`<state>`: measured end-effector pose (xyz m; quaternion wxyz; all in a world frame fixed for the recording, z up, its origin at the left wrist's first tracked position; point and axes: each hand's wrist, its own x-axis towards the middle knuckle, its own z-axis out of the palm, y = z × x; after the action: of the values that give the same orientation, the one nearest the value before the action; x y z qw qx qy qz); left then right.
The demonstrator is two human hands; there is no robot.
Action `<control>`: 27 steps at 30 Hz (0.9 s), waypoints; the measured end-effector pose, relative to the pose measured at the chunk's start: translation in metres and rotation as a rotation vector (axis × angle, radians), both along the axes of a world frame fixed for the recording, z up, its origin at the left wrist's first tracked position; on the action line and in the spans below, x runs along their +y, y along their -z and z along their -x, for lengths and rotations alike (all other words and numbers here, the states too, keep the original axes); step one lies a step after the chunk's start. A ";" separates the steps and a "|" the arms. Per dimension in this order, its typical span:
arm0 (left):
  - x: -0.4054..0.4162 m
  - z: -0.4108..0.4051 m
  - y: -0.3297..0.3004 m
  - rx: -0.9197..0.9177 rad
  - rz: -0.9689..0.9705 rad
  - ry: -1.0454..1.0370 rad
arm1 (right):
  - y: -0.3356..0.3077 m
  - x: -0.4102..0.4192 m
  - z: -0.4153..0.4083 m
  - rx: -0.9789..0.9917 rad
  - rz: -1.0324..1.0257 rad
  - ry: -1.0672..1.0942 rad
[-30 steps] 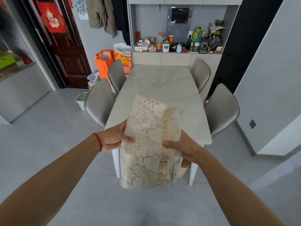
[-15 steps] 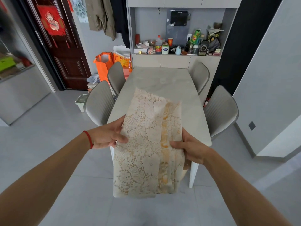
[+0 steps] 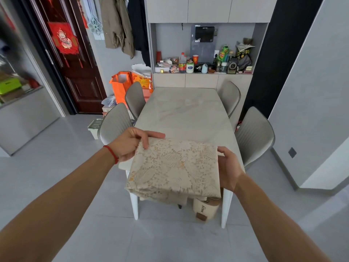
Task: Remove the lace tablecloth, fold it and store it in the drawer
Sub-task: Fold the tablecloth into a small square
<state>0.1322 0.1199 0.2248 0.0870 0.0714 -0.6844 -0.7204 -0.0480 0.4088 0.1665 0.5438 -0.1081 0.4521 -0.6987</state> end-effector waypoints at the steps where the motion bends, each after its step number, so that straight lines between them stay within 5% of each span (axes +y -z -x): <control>1: -0.001 0.002 -0.004 0.005 0.015 -0.008 | 0.001 0.001 -0.001 -0.020 -0.001 -0.014; 7: 0.005 0.010 -0.014 0.007 0.086 -0.217 | -0.001 -0.008 -0.011 0.232 -0.035 -0.003; 9: 0.008 0.006 -0.006 -0.089 -0.198 -0.298 | -0.001 -0.009 -0.011 0.195 0.006 0.065; 12: 0.026 -0.016 0.018 -0.308 -0.598 -0.072 | 0.000 -0.004 -0.012 0.099 0.034 0.139; 15: 0.051 -0.028 0.037 -0.431 -0.498 0.043 | 0.005 -0.006 -0.013 0.031 -0.071 0.159; 21: 0.054 -0.027 0.051 -0.343 -0.126 -0.242 | 0.031 -0.002 -0.036 -0.120 -0.085 0.002; 24: 0.047 -0.041 0.055 -0.424 0.176 -0.084 | 0.047 -0.010 -0.049 -0.011 -0.123 0.053; 27: 0.033 -0.061 0.063 -0.396 0.127 0.062 | 0.050 -0.004 -0.053 0.012 -0.042 0.102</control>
<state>0.1928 0.1525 0.1613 -0.0670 0.1849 -0.7339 -0.6502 0.0048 0.4043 0.1165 0.5070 -0.0776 0.4746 -0.7153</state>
